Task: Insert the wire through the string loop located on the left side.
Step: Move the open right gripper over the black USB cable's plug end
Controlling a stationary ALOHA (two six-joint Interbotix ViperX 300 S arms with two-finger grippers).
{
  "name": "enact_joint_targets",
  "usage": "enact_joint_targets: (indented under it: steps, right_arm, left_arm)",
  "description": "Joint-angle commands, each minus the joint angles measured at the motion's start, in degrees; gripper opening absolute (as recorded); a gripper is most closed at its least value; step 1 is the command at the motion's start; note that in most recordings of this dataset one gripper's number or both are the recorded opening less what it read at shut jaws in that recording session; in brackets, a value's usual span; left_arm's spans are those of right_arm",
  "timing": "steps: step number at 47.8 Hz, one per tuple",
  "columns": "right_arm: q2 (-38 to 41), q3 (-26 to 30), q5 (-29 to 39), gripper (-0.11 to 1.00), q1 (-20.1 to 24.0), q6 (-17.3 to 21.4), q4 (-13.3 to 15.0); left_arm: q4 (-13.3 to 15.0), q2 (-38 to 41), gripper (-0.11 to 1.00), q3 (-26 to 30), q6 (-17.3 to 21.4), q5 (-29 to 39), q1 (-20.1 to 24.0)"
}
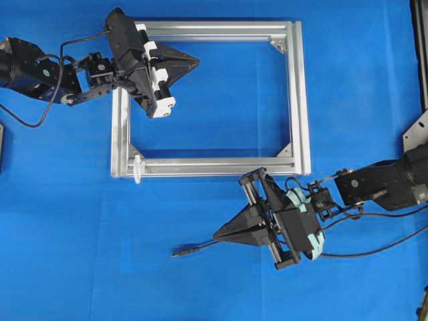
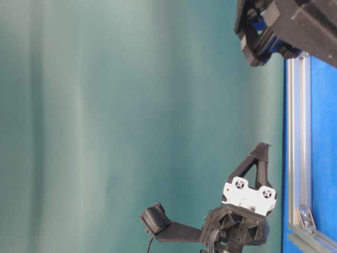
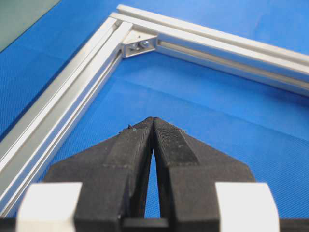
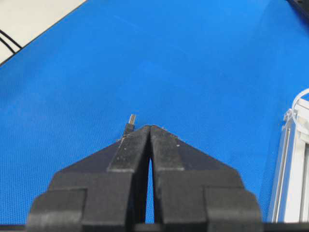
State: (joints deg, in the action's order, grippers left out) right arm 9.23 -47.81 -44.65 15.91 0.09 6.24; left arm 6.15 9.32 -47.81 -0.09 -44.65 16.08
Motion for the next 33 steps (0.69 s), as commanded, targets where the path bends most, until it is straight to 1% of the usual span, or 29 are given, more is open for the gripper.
enact_joint_targets:
  steps: [1, 6, 27, 30, 33]
  right_arm:
    - [-2.3, 1.1, -0.4, 0.01, 0.4, 0.7, -0.2]
    - [-2.3, 1.1, -0.3, -0.02, 0.4, 1.8, -0.3]
    - [-2.3, 0.6, 0.5, -0.02, 0.5, 5.3, 0.0]
    - [-2.2, 0.7, 0.5, 0.03, 0.5, 5.5, -0.1]
    - [-2.1, 0.7, 0.5, 0.15, 0.8, 5.6, -0.2]
  left_arm:
    - [-1.5, -2.9, 0.0, 0.6, -0.4, 0.0, -0.6]
    - [-1.5, -3.1, 0.0, 0.4, -0.5, 0.0, -0.7]
    - [-1.5, -3.1, 0.0, 0.3, -0.5, 0.0, -0.7]
    - [-1.5, -3.1, 0.0, 0.2, -0.5, 0.0, -0.7]
    - [-1.5, -3.1, 0.0, 0.2, -0.5, 0.0, -0.7]
